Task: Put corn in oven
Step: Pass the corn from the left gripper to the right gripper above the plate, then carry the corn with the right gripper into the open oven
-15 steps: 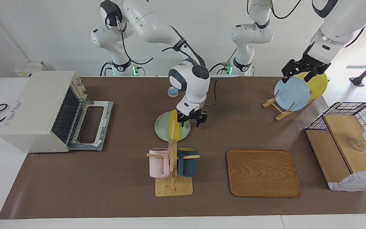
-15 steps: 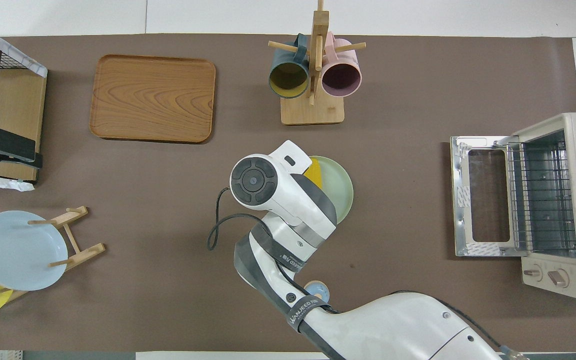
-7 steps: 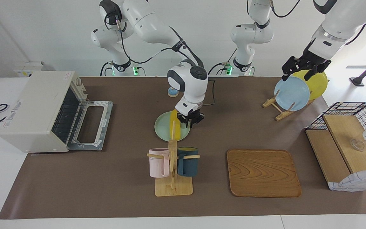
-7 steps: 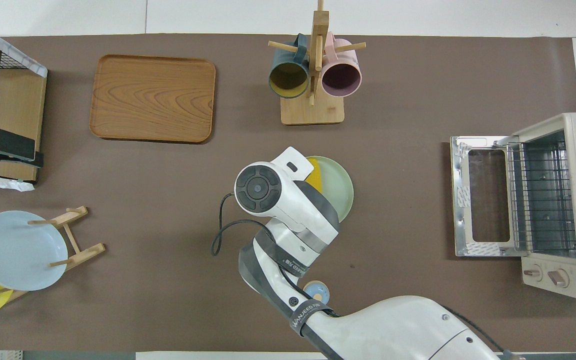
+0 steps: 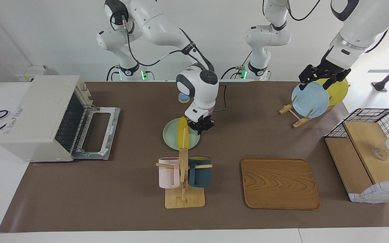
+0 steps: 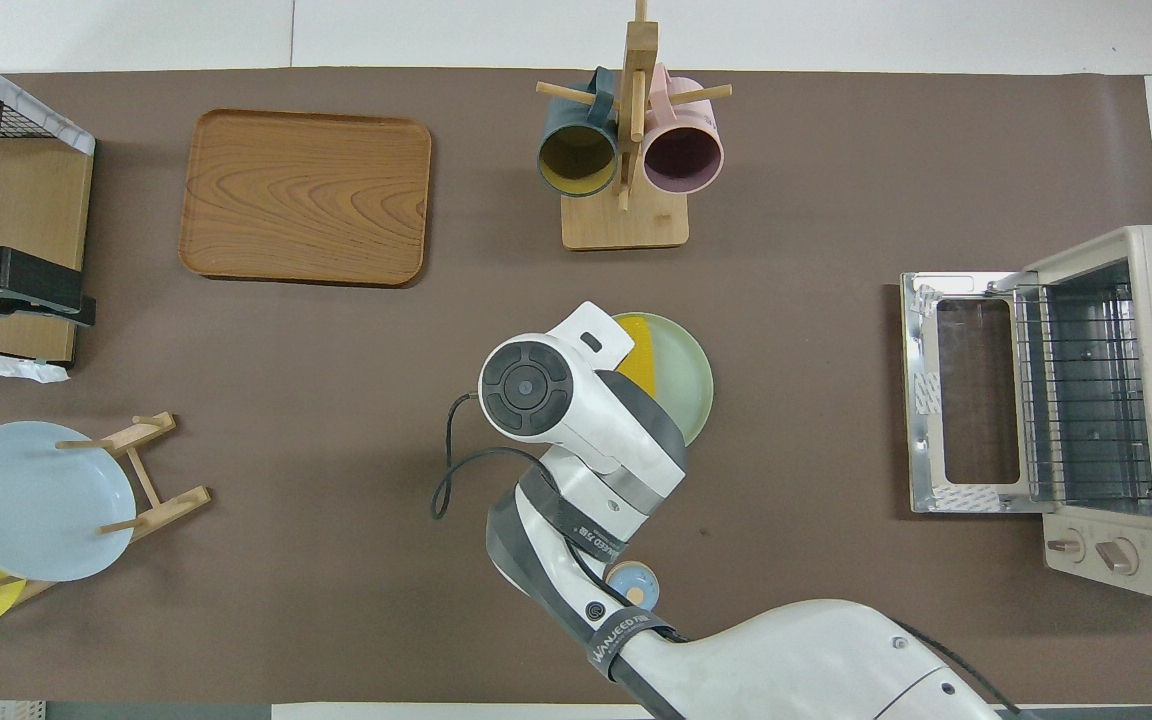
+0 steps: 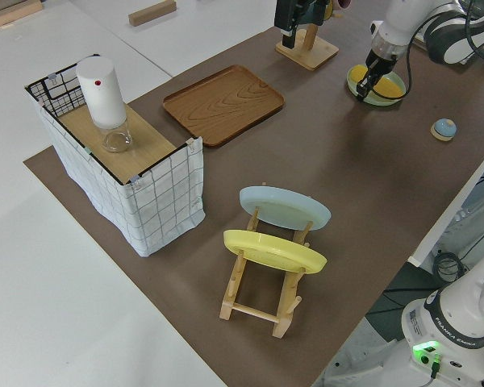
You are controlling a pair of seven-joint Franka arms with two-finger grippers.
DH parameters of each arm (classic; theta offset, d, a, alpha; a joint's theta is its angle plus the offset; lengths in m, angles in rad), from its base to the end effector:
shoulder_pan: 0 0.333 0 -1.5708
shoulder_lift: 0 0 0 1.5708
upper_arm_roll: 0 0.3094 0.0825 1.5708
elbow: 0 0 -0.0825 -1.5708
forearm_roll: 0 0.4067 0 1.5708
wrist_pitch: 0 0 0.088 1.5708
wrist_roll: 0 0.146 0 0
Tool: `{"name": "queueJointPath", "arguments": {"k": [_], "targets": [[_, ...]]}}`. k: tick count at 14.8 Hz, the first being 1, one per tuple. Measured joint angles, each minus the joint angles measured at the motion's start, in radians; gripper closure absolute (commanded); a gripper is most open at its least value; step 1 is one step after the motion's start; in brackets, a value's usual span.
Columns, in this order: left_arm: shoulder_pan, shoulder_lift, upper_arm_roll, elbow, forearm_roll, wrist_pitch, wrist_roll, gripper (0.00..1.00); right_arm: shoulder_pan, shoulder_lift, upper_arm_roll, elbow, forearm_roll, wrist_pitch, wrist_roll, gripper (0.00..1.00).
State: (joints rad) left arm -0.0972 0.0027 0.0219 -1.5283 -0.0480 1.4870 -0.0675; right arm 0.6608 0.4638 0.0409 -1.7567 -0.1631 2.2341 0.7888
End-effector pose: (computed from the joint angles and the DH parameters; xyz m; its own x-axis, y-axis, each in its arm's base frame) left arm 0.5658 -0.0501 0.5912 0.9988 -0.0118 -0.0470 -0.0097 -0.9989 0.0448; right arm 0.5239 0.4280 0.2484 0.9963 0.0111 0.0855 0.0050 -0.9974 0.0718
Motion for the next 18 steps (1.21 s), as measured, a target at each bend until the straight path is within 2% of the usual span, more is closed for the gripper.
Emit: {"name": "queueJointPath", "arguments": {"k": [2,6,9,14,18], "targets": [[0.000,0.003,-0.001,-0.021,0.008,0.035,0.002,0.00,0.000,-0.009,0.000,0.022,-0.008,-0.061,-0.013,1.00],[-0.001,0.009,-0.003,-0.035,0.041,0.056,0.049,0.00,-0.022,-0.021,-0.006,0.162,-0.042,-0.319,-0.123,1.00],[-0.001,0.009,-0.006,-0.035,0.046,0.059,0.057,0.00,-0.094,-0.058,-0.011,0.177,-0.050,-0.437,-0.192,1.00],[-0.002,0.009,-0.011,-0.035,0.045,0.060,0.057,0.00,-0.243,-0.158,-0.015,0.078,-0.054,-0.510,-0.254,1.00],[-0.001,0.008,-0.011,-0.035,0.045,0.060,0.057,0.00,-0.410,-0.266,-0.016,-0.042,-0.054,-0.538,-0.424,1.00]]}}
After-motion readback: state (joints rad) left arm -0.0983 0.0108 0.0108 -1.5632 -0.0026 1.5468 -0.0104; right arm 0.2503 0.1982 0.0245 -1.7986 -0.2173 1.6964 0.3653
